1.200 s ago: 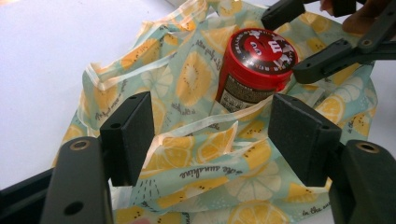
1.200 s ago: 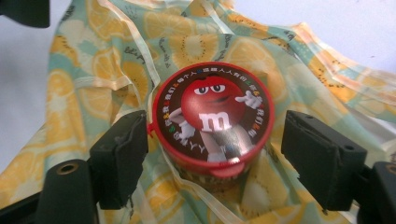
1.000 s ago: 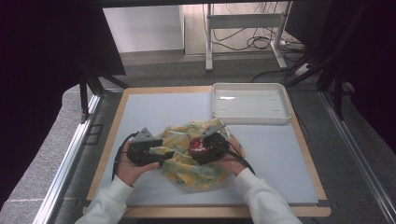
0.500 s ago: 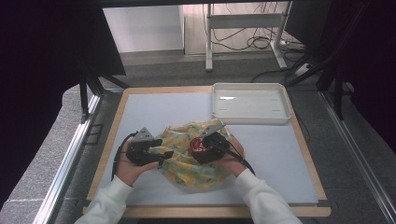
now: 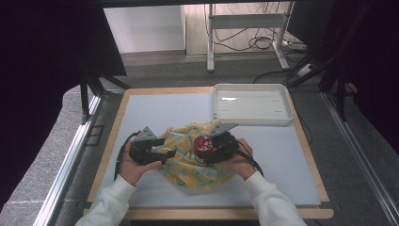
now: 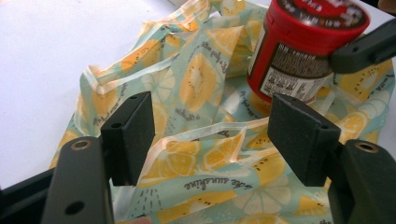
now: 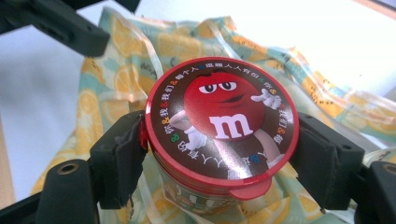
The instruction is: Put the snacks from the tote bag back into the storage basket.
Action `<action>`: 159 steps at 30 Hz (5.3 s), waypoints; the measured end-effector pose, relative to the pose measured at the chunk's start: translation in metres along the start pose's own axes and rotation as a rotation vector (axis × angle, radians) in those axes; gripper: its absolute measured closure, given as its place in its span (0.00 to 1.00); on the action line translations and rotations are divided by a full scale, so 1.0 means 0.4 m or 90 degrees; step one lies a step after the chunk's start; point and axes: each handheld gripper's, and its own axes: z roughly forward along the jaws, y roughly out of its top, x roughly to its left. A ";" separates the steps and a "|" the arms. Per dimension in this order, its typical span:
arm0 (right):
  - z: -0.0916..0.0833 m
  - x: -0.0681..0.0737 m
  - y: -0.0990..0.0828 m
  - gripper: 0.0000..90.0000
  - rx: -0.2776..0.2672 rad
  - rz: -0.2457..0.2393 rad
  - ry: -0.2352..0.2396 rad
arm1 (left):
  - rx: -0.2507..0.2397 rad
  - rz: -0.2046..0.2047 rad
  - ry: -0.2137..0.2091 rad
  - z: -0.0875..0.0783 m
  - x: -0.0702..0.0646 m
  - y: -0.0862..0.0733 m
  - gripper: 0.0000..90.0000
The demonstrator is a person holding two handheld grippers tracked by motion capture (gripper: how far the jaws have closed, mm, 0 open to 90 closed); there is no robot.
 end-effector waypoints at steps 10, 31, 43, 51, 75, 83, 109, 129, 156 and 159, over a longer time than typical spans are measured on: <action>-0.018 0.003 0.016 0.27 -0.013 -0.008 0.001 | -0.010 -0.011 0.000 -0.003 0.005 -0.001 0.36; -0.064 -0.041 0.052 0.27 -0.065 0.003 0.007 | -0.008 -0.019 0.009 -0.001 0.014 -0.017 0.36; -0.076 -0.063 0.076 0.27 -0.085 0.014 0.000 | -0.014 -0.026 0.014 -0.011 0.018 -0.018 0.36; -0.091 -0.092 0.095 0.27 -0.107 0.029 -0.018 | -0.016 -0.027 0.016 -0.018 0.023 -0.019 0.36; -0.107 -0.185 0.103 0.27 -0.108 0.073 -0.081 | -0.018 -0.020 0.005 -0.012 0.021 -0.007 0.36; -0.104 -0.213 0.116 0.27 -0.104 0.090 -0.103 | -0.019 -0.020 0.005 -0.016 0.022 -0.008 0.36; -0.008 -0.317 0.150 0.27 -0.082 0.116 -0.173 | -0.032 -0.027 0.007 -0.037 0.027 -0.007 0.36; 0.081 -0.408 0.114 0.27 -0.044 0.147 -0.226 | -0.039 -0.033 0.008 -0.047 0.033 -0.008 0.36; 0.164 -0.452 0.052 0.27 0.003 0.165 -0.246 | -0.036 -0.037 0.013 -0.051 0.038 -0.014 0.36; 0.166 -0.453 0.049 0.27 0.000 0.167 -0.242 | -0.036 -0.037 0.013 -0.051 0.040 -0.015 0.36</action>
